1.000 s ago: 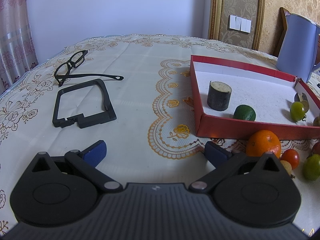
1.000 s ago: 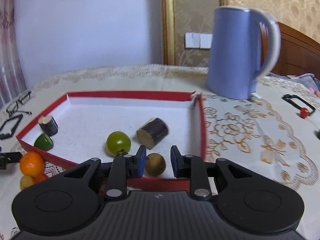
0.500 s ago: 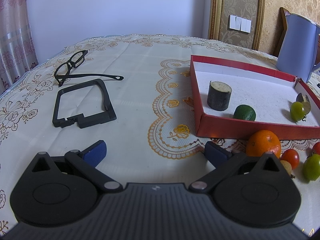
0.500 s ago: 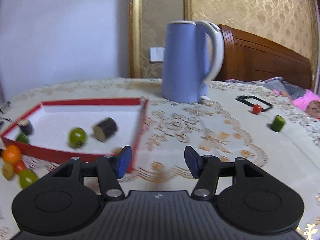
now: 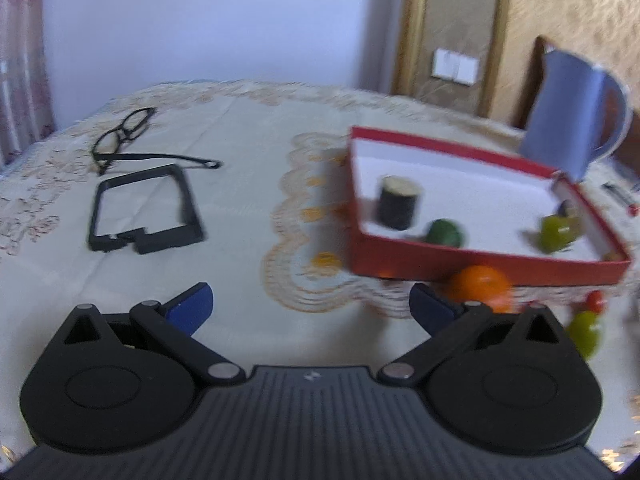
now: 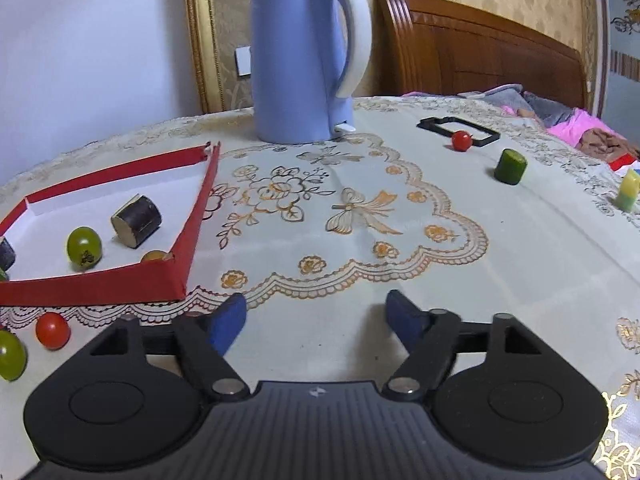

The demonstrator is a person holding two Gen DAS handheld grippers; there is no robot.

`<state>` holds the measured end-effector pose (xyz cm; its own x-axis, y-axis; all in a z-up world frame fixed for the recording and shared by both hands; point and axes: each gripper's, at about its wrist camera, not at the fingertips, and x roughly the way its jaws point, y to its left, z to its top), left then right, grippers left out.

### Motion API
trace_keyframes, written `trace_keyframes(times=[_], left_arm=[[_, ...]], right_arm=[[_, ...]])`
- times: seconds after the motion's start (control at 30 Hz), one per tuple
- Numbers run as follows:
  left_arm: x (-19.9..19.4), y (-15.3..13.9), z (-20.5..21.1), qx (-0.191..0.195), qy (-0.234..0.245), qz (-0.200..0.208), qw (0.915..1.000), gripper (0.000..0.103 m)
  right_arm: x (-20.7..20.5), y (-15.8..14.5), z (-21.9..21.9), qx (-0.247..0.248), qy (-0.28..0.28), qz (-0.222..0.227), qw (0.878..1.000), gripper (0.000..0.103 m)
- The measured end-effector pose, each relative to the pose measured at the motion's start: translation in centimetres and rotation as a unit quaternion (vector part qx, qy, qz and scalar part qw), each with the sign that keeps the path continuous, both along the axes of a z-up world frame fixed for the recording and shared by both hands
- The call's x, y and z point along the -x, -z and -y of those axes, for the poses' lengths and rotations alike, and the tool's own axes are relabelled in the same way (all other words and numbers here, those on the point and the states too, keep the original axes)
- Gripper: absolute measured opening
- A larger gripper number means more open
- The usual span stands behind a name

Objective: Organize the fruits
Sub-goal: 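Grasp the brown pear with the left gripper and lift it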

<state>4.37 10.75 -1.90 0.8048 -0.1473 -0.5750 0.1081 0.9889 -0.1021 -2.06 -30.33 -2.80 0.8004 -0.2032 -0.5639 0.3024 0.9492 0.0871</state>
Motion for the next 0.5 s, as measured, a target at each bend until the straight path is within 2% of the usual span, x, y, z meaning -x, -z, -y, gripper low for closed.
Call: trace_keyframes(times=[0.17, 0.27, 0.37, 0.5], left_arm=[[1.8, -1.3, 2.1, 0.038, 0.045, -0.003, 0.9983, 0.103], [3.1, -1.5, 3.4, 0.046, 0.068, 0.001, 0.9966, 0.103], [4.3, -1.2, 5.0, 0.018, 0.085, 0.017, 0.9961, 0.102], [5.5, -0.8, 6.9, -0.025, 0.097, 0.039, 0.9942, 0.087]], right_arm=[[-0.5, 0.1, -0.6, 0.021, -0.003, -0.014, 1.000, 0.080], [-0.6, 0.1, -0.6, 0.021, -0.004, -0.014, 1.000, 0.081], [-0.5, 0.1, -0.6, 0.022, -0.005, -0.015, 1.000, 0.082], [-0.5, 0.1, -0.6, 0.022, -0.005, -0.015, 1.000, 0.082]])
